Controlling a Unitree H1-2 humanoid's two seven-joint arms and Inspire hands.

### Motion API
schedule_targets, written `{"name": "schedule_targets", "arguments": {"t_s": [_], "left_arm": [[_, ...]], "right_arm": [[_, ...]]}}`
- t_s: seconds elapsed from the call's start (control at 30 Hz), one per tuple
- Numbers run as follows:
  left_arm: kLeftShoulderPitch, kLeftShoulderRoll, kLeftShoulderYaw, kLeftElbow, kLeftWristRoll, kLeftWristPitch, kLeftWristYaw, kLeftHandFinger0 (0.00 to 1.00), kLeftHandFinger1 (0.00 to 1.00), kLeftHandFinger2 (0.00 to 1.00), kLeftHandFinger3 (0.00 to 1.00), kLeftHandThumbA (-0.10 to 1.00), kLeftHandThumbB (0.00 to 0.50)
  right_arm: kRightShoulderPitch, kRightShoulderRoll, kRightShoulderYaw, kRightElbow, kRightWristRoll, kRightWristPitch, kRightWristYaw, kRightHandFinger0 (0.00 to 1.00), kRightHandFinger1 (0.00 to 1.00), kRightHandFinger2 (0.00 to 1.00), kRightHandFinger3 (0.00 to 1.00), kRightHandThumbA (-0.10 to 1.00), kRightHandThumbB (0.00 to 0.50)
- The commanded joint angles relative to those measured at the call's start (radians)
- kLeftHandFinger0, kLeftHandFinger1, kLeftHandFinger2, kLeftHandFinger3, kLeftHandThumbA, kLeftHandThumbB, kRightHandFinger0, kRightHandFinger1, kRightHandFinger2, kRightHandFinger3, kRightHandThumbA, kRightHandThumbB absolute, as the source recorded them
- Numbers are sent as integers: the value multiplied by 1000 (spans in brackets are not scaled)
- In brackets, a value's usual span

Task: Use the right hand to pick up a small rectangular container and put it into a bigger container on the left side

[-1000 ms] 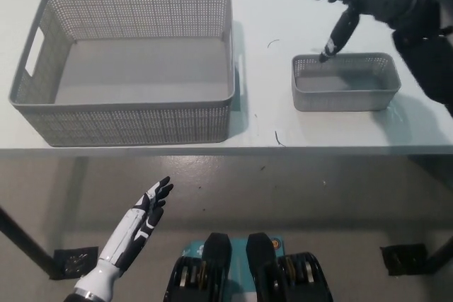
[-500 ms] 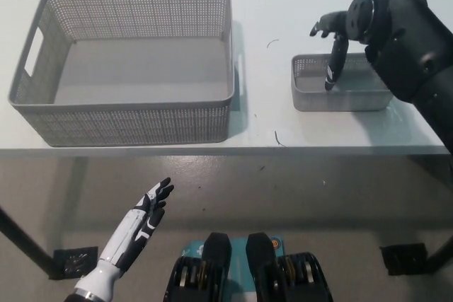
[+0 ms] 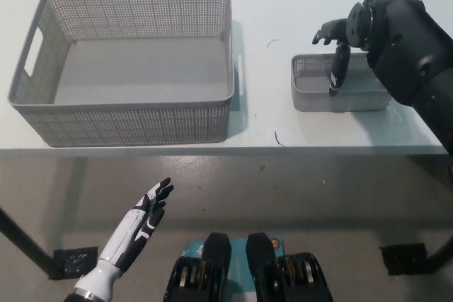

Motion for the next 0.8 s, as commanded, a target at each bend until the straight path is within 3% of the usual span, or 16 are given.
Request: {"name": "schedule_targets", "arguments": {"t_s": [0.0, 0.13, 0.23, 0.77], "left_arm": [[-13, 15, 4, -36, -3, 0, -7, 1000, 1000, 1000, 1000, 1000, 339], [-13, 18, 3, -41, -3, 9, -11, 1000, 1000, 1000, 1000, 1000, 348], [-12, 17, 3, -43, -7, 2, -11, 1000, 1000, 1000, 1000, 1000, 337], [-15, 20, 1, -40, -15, 9, -18, 1000, 1000, 1000, 1000, 1000, 338]], "right_arm": [[-75, 6, -1, 19, -23, -46, -53, 1000, 1000, 1000, 1000, 1000, 500], [-83, 25, 18, 91, -41, -83, -89, 1000, 1000, 1000, 1000, 1000, 500], [-90, 50, 24, 148, -58, -30, -127, 1000, 1000, 1000, 1000, 1000, 500], [-90, 89, -1, 342, -16, -110, -183, 1000, 1000, 1000, 1000, 1000, 497]]}}
